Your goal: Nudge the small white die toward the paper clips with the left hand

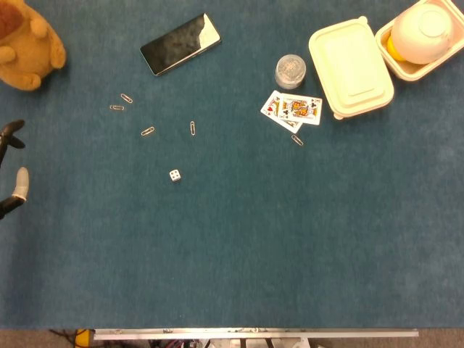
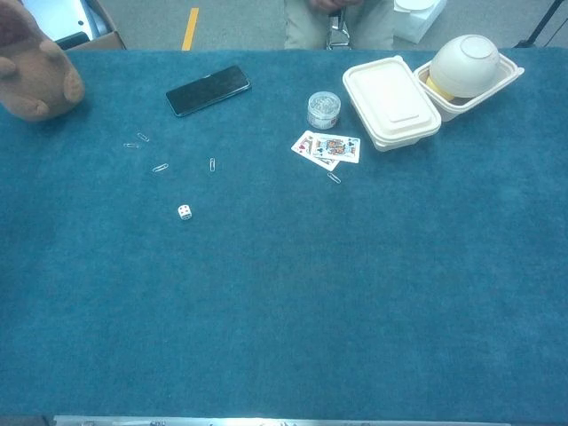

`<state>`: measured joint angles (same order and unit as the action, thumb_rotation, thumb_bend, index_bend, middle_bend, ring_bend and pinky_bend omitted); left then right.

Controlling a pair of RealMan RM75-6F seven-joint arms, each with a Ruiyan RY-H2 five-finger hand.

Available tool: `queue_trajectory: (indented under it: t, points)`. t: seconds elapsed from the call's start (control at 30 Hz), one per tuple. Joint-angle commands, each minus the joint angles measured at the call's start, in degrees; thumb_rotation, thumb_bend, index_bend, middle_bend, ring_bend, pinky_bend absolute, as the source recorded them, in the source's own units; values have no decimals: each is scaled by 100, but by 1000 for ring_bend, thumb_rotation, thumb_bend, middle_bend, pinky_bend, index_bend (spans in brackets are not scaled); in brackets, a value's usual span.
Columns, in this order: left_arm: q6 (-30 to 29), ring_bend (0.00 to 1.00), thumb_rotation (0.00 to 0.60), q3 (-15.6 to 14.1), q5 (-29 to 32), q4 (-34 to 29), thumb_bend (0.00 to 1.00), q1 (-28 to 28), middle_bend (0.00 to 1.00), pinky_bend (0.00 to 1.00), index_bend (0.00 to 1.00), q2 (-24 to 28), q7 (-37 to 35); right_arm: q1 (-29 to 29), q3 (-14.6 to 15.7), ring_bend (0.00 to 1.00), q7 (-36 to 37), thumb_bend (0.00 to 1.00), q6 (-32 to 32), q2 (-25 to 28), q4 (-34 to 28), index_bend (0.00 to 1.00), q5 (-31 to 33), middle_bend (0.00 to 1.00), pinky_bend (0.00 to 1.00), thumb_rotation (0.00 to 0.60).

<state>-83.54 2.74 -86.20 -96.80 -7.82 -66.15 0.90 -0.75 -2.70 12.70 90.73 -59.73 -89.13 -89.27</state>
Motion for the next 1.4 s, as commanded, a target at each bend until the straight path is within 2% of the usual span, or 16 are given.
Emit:
queue_trajectory:
  t: [0.03, 0.37, 0.57, 0.67, 0.73, 0.83, 0.93, 1.0, 1.2, 1.3, 1.4]
  points:
    - [8, 281, 600, -7, -17, -6, 491, -9, 361, 201, 145, 0, 16, 2, -1, 160, 12, 85, -4, -6, 12, 297, 3, 295, 250, 600]
    - [240, 281, 600, -82, -279, -89, 491, -190, 361, 201, 145, 191, -50, 3, -13, 160, 80, 85, 47, 13, 38, 297, -37, 295, 250, 600]
    - [710, 281, 600, -215, -584, -278, 491, -494, 363, 201, 145, 473, -336, 29, -12, 160, 99, 84, 33, 16, 43, 296, -67, 295, 249, 600]
    - [1012, 294, 600, -291, -739, -389, 491, -690, 396, 219, 145, 612, -446, 39, -13, 160, 113, 85, 25, 18, 49, 296, -74, 295, 250, 600]
    - [1212, 345, 600, -327, -854, -448, 491, -843, 444, 270, 145, 680, -525, 44, -13, 160, 117, 85, 20, 21, 58, 297, -74, 295, 250, 600]
    - [1508, 478, 600, -369, -1004, -517, 491, -1072, 551, 406, 145, 751, -585, 45, -16, 160, 126, 85, 23, 23, 64, 297, -70, 295, 250, 600]
    - [1812, 666, 600, -421, -1132, -581, 491, -1297, 722, 590, 145, 788, -624, 41, -14, 160, 127, 85, 16, 29, 70, 297, -53, 295, 250, 600]
    - [2015, 746, 600, -457, -1191, -610, 507, -1438, 800, 675, 145, 803, -672, 44, -16, 160, 119, 85, 7, 35, 69, 297, -43, 295, 250, 600]
    - [2726, 938, 600, -542, -1250, -636, 724, -1917, 978, 864, 144, 712, -742, 66, -23, 160, 72, 85, -45, 41, 50, 296, -9, 295, 250, 600]
    - [3107, 990, 600, -590, -1178, -660, 813, -2128, 1000, 923, 125, 670, -725, 82, -28, 160, 50, 85, -79, 37, 45, 297, 12, 295, 250, 600]
    - [3503, 1000, 600, -623, -1023, -690, 890, -2327, 1000, 956, 88, 615, -697, 100, -35, 160, 28, 85, -121, 25, 52, 297, 43, 295, 250, 600]
